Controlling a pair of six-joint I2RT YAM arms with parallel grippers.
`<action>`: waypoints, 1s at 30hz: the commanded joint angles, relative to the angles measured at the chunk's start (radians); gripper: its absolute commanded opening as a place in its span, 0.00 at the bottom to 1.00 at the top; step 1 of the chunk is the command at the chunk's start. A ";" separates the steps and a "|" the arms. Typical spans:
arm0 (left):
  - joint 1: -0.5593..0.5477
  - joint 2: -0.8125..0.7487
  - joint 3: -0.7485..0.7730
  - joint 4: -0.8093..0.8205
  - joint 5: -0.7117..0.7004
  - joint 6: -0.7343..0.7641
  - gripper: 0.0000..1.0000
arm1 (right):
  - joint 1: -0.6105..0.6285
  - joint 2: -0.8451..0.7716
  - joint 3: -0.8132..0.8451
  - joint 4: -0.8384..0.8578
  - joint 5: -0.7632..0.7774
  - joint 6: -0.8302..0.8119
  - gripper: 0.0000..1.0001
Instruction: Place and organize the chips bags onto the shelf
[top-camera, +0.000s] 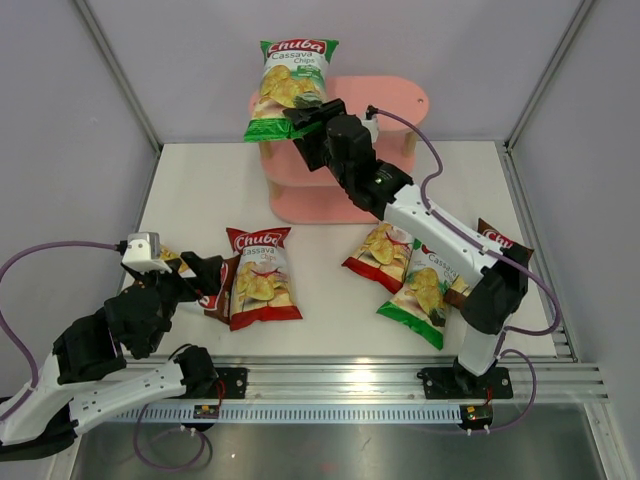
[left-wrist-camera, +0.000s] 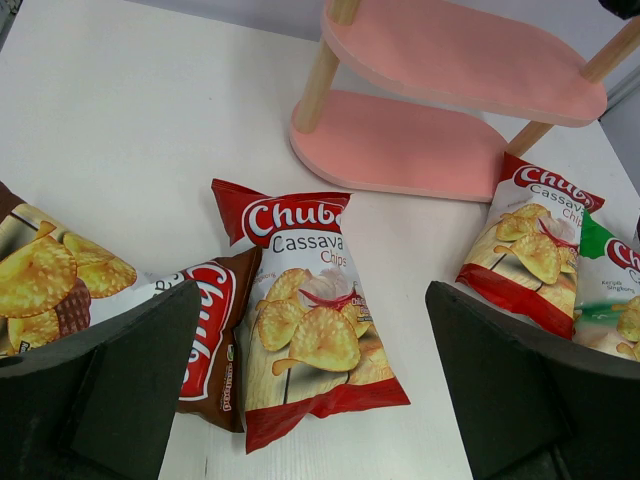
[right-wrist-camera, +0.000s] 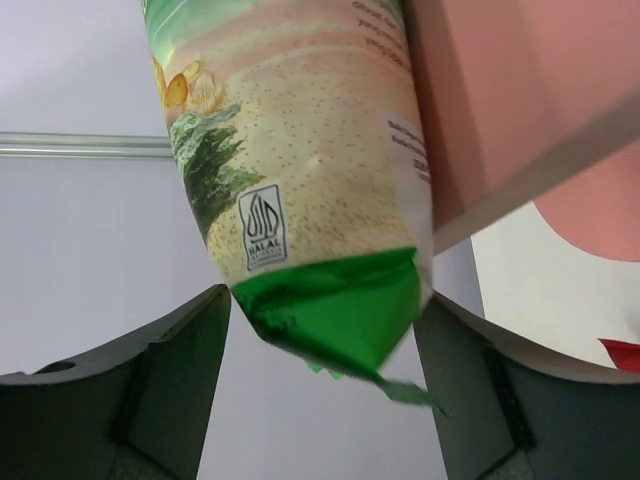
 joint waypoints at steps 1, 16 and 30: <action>0.003 0.008 0.002 0.028 -0.036 -0.012 0.99 | 0.005 -0.103 -0.064 0.014 0.020 -0.014 0.84; 0.002 0.040 -0.054 0.151 0.268 -0.017 0.99 | 0.004 -0.547 -0.485 0.026 -0.009 -0.353 0.99; 0.000 0.469 -0.127 0.634 0.731 0.017 0.99 | 0.004 -1.268 -0.785 -0.546 -0.041 -0.782 1.00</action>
